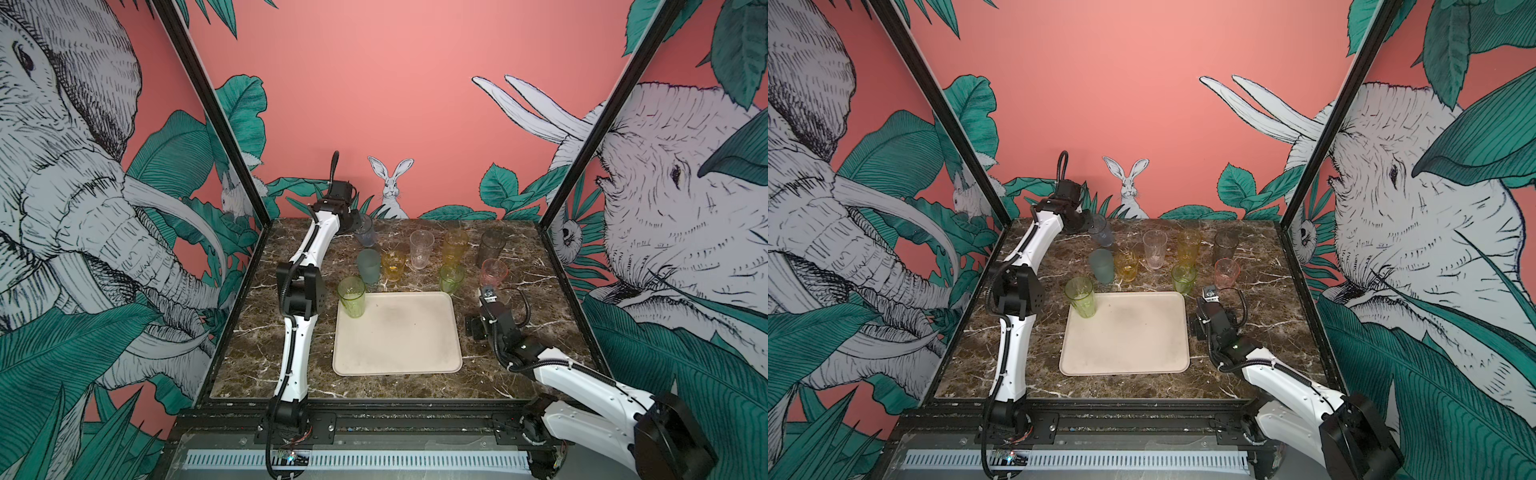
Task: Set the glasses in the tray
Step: 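Close the left gripper on the blue-rimmed cup's rim and lift it, then carry the blue-rimmed cup with the left gripper toward the tray beside the green cup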
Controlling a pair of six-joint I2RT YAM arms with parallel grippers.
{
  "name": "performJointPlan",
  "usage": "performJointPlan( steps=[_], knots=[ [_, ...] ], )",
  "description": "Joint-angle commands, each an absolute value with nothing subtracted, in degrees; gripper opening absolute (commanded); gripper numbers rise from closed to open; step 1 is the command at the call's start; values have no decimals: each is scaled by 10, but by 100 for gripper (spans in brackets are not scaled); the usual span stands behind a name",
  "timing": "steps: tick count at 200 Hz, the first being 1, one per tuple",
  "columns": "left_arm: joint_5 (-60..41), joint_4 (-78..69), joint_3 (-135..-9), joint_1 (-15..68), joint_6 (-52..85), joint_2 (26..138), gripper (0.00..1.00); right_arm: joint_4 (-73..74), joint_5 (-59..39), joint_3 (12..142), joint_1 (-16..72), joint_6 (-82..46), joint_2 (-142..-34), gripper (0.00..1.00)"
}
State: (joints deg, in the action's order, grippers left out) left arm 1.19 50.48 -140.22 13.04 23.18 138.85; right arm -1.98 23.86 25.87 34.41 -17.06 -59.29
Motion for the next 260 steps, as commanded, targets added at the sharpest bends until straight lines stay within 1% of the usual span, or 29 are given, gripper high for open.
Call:
performJointPlan(
  steps=[1,100,165,260],
  knots=[
    [20,521,-1381,130,214,1302,0,-19,252,264,341,-165,-595,88],
    [73,646,-1372,134,137,1163,0,-18,252,268,341,-165,-608,88],
    [106,744,-1359,134,119,1067,0,-18,248,273,341,-166,-620,89],
    [123,792,-1161,134,122,899,0,-14,243,273,341,-169,-621,89]
  ],
)
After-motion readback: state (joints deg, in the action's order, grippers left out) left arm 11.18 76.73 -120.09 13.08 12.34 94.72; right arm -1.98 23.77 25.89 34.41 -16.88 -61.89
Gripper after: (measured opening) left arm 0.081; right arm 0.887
